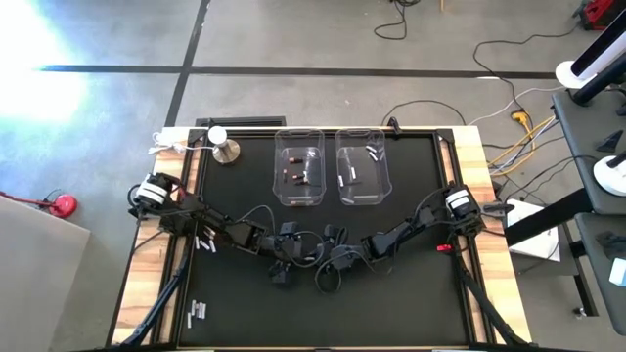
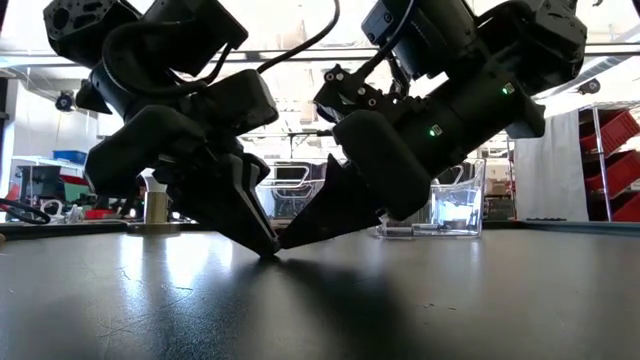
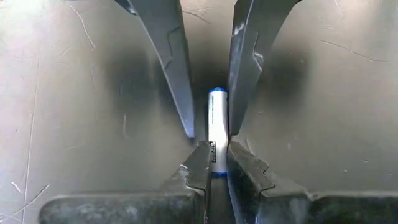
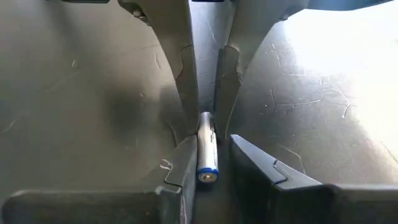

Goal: Sort batteries
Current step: Put the white battery into the right transparent bin

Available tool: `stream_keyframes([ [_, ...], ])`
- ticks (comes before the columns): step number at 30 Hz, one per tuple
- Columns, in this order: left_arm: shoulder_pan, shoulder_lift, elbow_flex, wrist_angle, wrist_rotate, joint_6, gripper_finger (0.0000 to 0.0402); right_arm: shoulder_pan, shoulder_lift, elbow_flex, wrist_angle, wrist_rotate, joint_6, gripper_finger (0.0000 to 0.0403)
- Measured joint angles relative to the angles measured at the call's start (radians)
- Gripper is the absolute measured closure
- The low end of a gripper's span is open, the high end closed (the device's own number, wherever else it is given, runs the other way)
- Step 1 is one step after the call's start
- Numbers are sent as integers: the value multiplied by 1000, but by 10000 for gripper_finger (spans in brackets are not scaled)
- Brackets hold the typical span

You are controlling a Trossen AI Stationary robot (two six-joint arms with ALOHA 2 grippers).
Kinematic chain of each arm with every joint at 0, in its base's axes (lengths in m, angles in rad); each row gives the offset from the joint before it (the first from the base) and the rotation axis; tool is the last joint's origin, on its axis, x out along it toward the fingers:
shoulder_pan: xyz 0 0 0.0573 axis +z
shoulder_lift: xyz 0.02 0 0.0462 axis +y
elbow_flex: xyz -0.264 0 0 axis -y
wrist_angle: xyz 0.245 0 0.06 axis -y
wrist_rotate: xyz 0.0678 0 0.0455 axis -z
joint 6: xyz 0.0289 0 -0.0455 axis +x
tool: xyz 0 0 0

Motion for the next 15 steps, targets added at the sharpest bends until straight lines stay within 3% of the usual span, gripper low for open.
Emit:
stream_keyframes([
  [15,3,1,0,8,-27,-4,374,0,0,1,-42,4,-26,365],
])
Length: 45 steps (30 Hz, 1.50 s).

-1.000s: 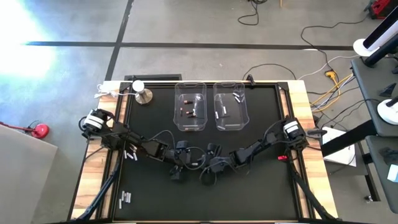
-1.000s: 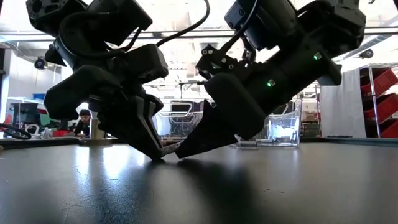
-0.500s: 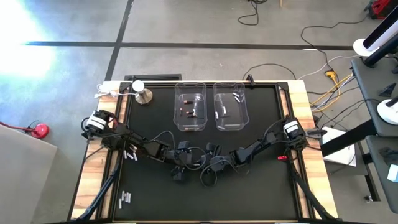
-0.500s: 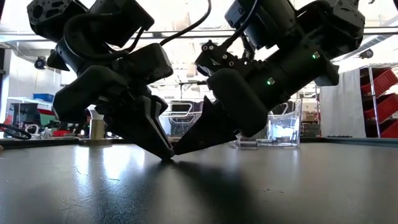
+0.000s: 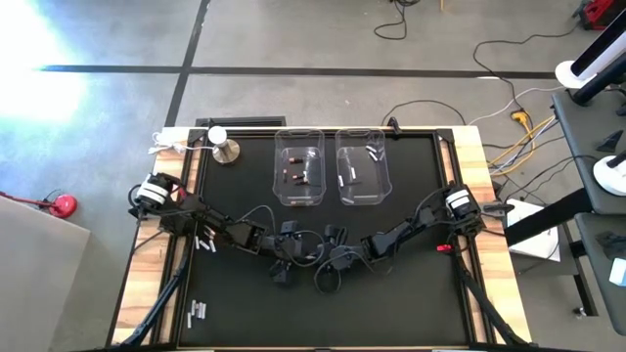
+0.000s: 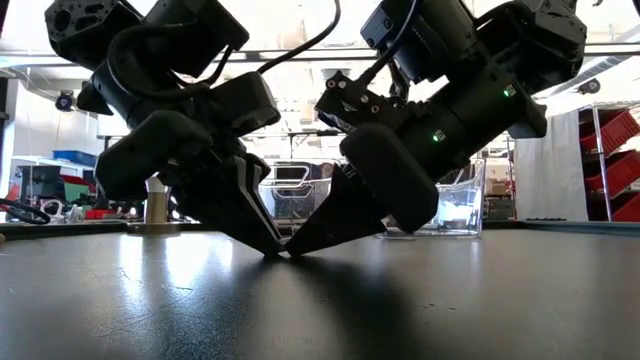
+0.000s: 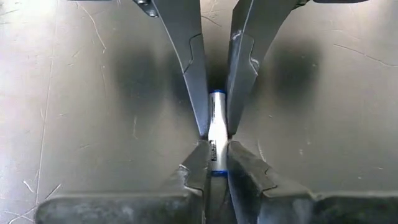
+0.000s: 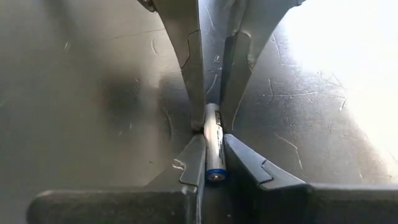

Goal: Sort batteries
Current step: Put the white battery into the right transparent bin

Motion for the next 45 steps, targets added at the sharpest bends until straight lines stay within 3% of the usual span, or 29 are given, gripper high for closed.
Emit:
stream_keyframes([
  [4,0,-8,0,-4,-2,15,347,-2,-20,0,-43,0,-23,367],
  [7,0,-33,3,-19,-3,15,322,-7,-71,23,-188,7,-39,367],
  [11,-2,-129,19,-146,2,30,291,-8,-167,107,-508,16,-29,368],
  [16,-26,-326,38,-357,-8,27,279,21,-280,292,-1040,12,19,368],
  [21,-67,-537,16,-256,-82,102,279,28,-376,448,-1316,88,23,368],
  [27,-91,-713,6,1,-65,325,278,-62,-495,530,-1343,245,-147,369],
  [32,-93,-805,6,23,42,374,278,-224,-585,536,-1408,246,-177,369],
  [36,-94,-793,-13,107,82,374,278,-380,-613,507,-1380,242,-169,369],
  [39,-94,-735,-32,178,108,379,278,-485,-601,457,-1302,142,-181,369],
  [42,-94,-709,-15,180,17,343,278,-574,-568,397,-1247,-2,-189,369],
  [45,-96,-710,3,127,-55,343,278,-639,-518,347,-1242,-74,-172,369],
])
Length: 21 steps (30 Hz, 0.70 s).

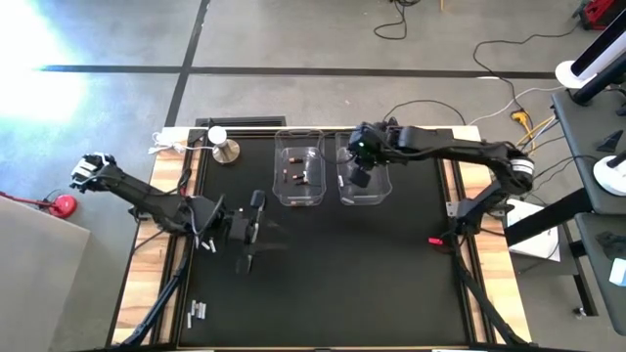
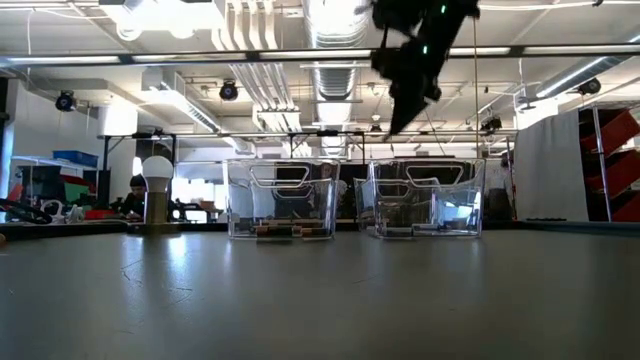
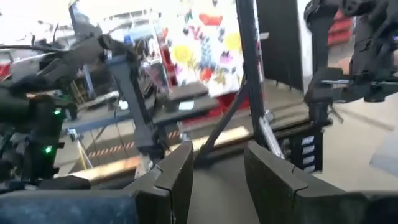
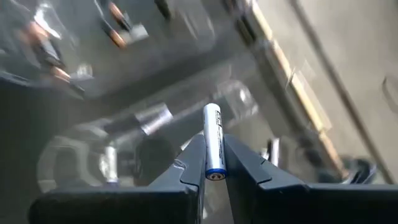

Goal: Sort batteries
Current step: Put the white battery into the right transparent bin

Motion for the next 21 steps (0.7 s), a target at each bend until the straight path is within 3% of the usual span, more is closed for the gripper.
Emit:
stream_keyframes([
  [15,-64,-74,2,-86,-7,-11,278,-134,150,-65,55,-12,43,367],
  [21,-80,-77,2,-87,-7,-13,278,-162,199,-79,61,-116,84,366],
])
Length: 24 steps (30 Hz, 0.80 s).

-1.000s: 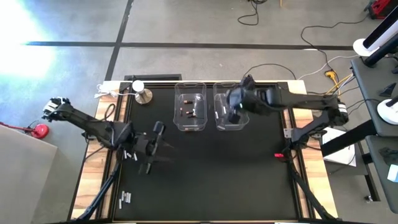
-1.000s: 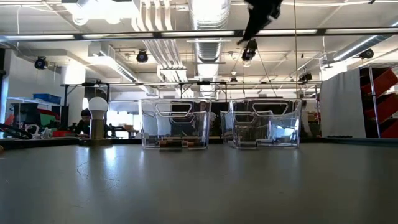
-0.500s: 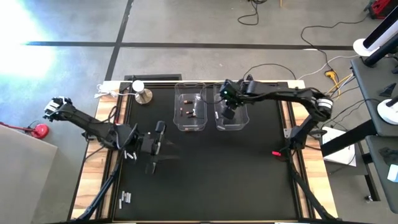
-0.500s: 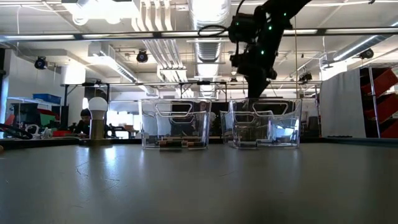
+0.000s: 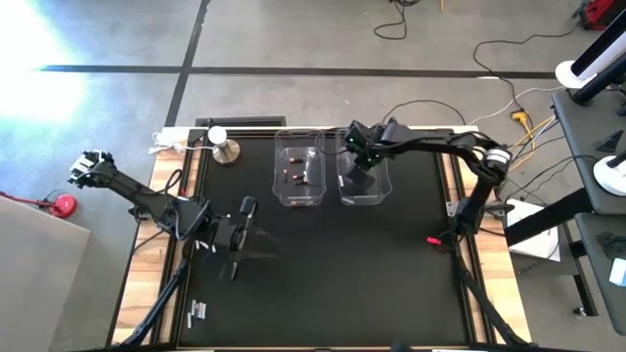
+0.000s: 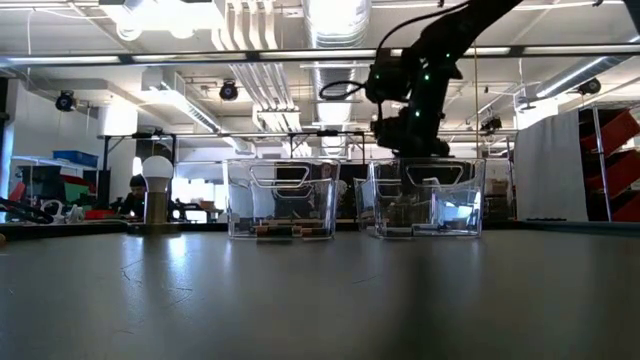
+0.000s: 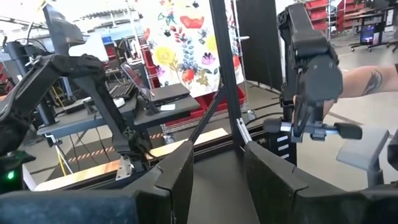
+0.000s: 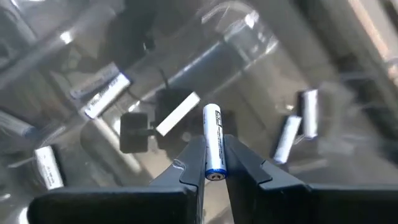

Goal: Sort batteries
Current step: Put the white battery into the right transparent bin

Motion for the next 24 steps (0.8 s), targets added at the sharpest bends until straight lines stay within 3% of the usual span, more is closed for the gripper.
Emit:
stream_keyframes([
  [9,-4,0,0,-2,11,34,278,-1,138,-2,8,-52,17,365],
  [17,-6,1,0,-6,11,35,278,2,173,0,22,-54,61,362],
  [24,-19,1,0,-9,11,44,278,33,123,13,15,-37,99,304],
])
